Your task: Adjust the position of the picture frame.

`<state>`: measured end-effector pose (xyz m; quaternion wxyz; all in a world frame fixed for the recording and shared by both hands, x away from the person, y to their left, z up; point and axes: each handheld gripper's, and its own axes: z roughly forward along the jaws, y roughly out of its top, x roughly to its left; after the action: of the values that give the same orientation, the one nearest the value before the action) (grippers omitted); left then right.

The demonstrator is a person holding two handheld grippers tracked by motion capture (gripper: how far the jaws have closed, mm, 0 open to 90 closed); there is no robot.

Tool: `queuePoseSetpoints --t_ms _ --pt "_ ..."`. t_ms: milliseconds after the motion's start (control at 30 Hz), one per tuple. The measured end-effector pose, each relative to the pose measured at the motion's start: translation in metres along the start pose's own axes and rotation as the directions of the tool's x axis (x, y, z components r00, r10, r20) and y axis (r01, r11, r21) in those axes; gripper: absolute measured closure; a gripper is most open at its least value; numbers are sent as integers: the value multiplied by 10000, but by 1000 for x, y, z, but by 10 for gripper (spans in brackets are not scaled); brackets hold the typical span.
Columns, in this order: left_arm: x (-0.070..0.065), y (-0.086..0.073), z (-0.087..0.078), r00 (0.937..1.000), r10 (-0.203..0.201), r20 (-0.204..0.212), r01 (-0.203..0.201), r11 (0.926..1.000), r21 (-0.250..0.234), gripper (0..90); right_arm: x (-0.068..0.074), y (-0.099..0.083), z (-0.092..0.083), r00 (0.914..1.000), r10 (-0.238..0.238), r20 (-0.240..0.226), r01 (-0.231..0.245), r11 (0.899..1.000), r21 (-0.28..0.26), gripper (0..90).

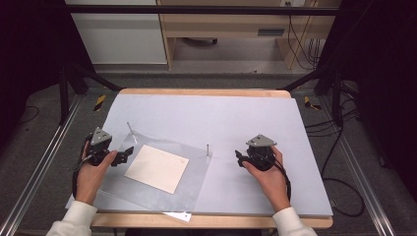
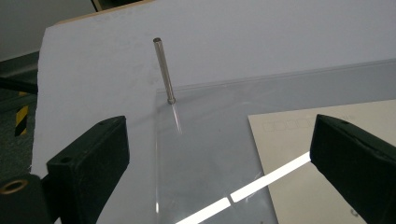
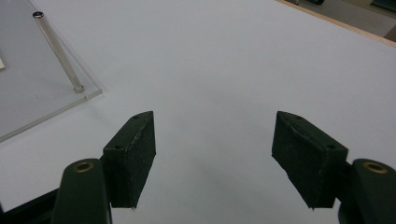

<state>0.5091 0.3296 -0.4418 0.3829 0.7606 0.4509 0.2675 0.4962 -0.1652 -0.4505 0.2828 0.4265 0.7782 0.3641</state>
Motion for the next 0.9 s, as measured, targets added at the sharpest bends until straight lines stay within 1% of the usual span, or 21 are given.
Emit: queuePoseSetpoints --t_ms 67,133,167,267,300,333,400,433,467,500,567,633,667,733,767,833,867,900 --pt "1 -1 1 10000 79 -7 -79 10000 6 41 2 1 0 10000 58 71 -58 10000 19 304" --pt "2 -1 1 10000 76 13 -76 10000 -1 38 3 2 -1 9998 -39 175 40 9999 -98 304" --pt "3 -1 1 10000 49 -6 -49 10000 -35 38 4 2 -1 9996 -74 264 76 9999 -70 302" --pt "3 -1 1 10000 71 -1 -71 10000 0 38 8 4 -1 9995 -250 214 250 9997 -7 296" --pt "3 -1 1 10000 54 4 -54 10000 14 41 12 5 1 9995 -316 21 316 9995 31 315" --pt "3 -1 1 9999 113 63 -113 9999 52 41 12 5 1 9995 -316 21 316 9995 31 315" --pt "2 -1 2 9996 268 24 -268 9996 132 46 17 8 2 9988 -405 -273 406 9992 25 351" --pt "2 0 2 9994 333 33 -333 9994 98 50 24 11 4 9964 -522 -675 516 9986 -112 382" --pt "1 0 2 9993 367 22 -367 9993 64 50 24 11 4 9964 -522 -675 516 9986 -112 382" --pt "1 1 2 9991 422 5 -422 9991 72 55 28 12 6 9941 -622 -894 611 9980 -152 404" --pt "1 2 3 9989 471 33 -471 9989 51 77 38 16 8 9893 -878 -1162 857 9961 -231 444" --pt "1 2 3 9991 432 17 -433 9990 59 94 48 19 12 9825 -1040 -1542 1019 9946 -215 486" --pt "1 2 3 9991 423 19 -423 9991 83 102 51 20 14 9812 -1060 -1615 1044 9944 -180 502" --pt "0 3 2 9989 465 10 -465 9989 83 124 59 22 20 9790 -1123 -1700 1159 9932 114 534" --pt "0 4 1 9987 506 49 -506 9987 75 159 65 24 23 9753 -1244 -1825 1289 9916 128 574" --pt "1 6 1 9988 487 39 -487 9988 -30 165 66 25 25 9756 -1266 -1792 1313 9912 146 583" --pt "1 7 1 9987 513 48 -513 9987 -75 168 68 26 27 9763 -1244 -1771 1287 9916 131 599" --pt "2 8 1 9986 535 55 -534 9985 -86 178 72 28 32 9752 -1266 -1814 1331 9908 237 628"
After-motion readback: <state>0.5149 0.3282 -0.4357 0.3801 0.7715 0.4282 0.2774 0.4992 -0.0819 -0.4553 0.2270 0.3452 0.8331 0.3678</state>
